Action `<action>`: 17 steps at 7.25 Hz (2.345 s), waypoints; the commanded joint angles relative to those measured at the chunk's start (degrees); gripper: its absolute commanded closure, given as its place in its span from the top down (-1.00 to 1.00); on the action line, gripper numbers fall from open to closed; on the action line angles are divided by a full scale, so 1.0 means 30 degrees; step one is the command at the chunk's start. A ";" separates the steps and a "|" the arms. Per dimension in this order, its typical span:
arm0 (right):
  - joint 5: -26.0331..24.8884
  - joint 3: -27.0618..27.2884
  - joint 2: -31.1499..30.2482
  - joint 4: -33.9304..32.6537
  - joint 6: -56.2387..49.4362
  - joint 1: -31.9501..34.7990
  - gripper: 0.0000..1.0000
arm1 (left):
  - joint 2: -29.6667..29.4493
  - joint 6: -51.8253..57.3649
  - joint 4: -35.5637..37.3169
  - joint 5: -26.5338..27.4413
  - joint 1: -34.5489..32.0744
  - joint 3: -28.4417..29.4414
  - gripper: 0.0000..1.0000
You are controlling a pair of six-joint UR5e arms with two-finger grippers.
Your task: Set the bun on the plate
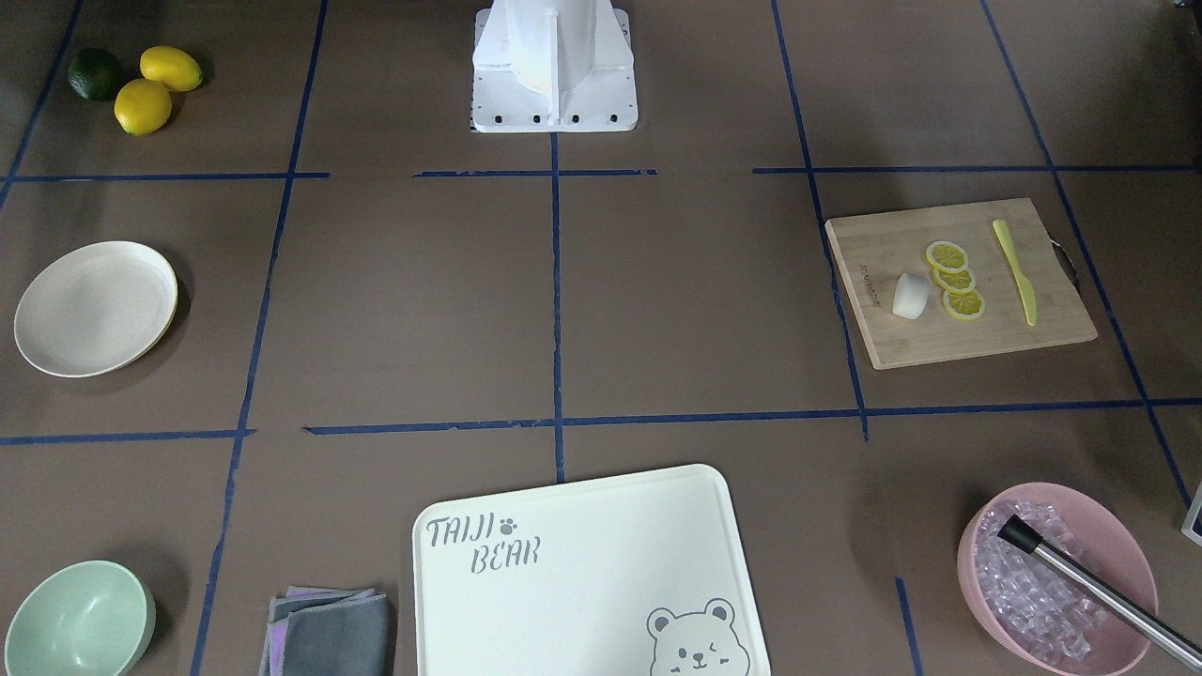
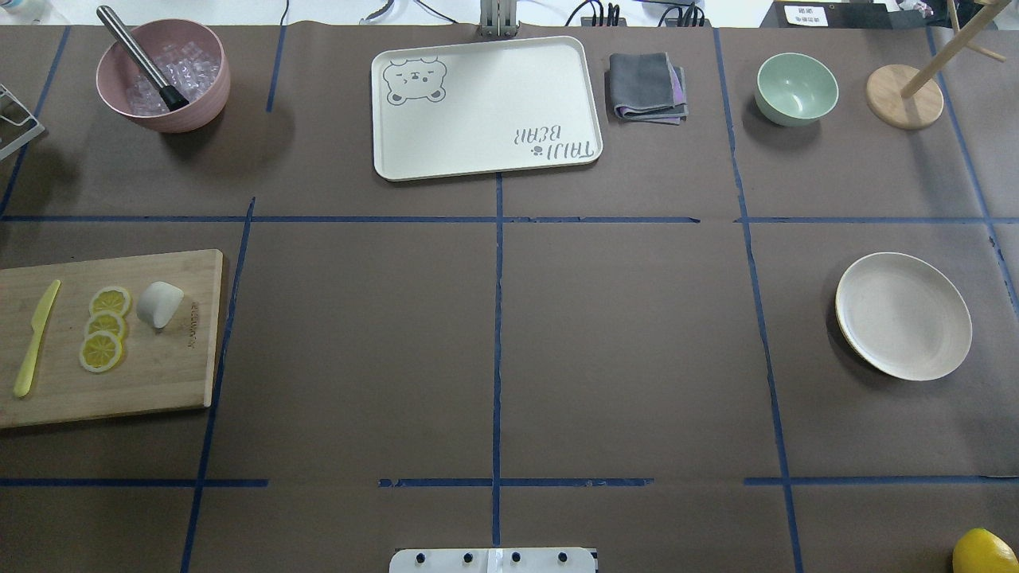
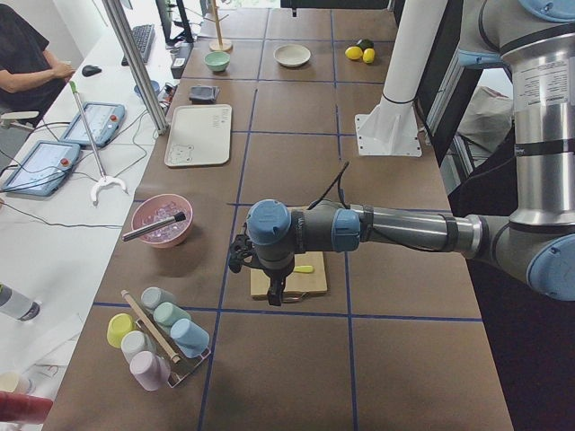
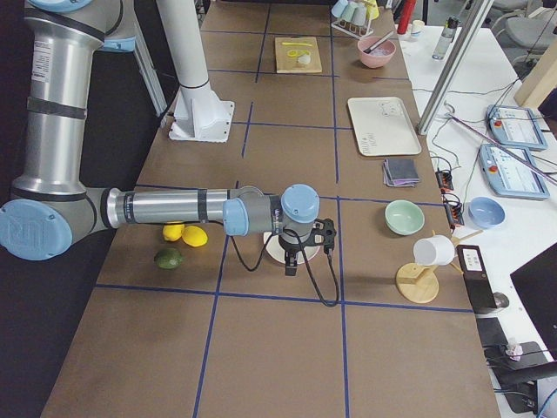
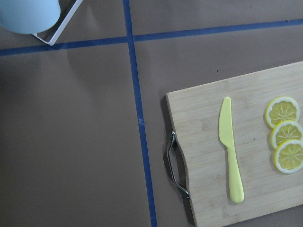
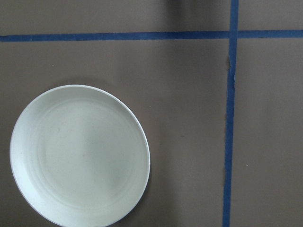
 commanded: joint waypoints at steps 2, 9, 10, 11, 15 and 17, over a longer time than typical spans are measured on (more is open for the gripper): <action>-0.0948 -0.2733 0.0074 0.7588 0.6169 -0.2555 0.90 | 0.0260 -0.0003 0.0003 -0.0150 0.0003 -0.0458 1.00; -0.1866 -0.5698 0.0950 1.1250 0.7770 -0.5523 0.92 | 0.0260 -0.0062 0.0003 -0.0210 0.0032 -0.0634 1.00; -0.1867 -0.5761 0.1069 1.1250 0.7770 -0.5554 0.83 | 0.0260 -0.0062 0.0032 -0.0210 0.0032 -0.0750 1.00; -0.1896 -0.5878 0.1099 1.1250 0.7770 -0.5554 0.45 | 0.0231 -0.0091 0.0032 -0.0210 0.0032 -0.0751 1.00; -0.1489 -0.5504 0.1452 1.1279 0.7741 -0.5467 -1.00 | 0.0172 -0.0120 0.0090 -0.0210 0.0032 -0.0722 1.00; -0.0699 -0.3488 0.1538 1.1221 0.9252 -0.5582 -1.00 | 0.0172 -0.0120 0.0120 -0.0210 0.0032 -0.0751 1.00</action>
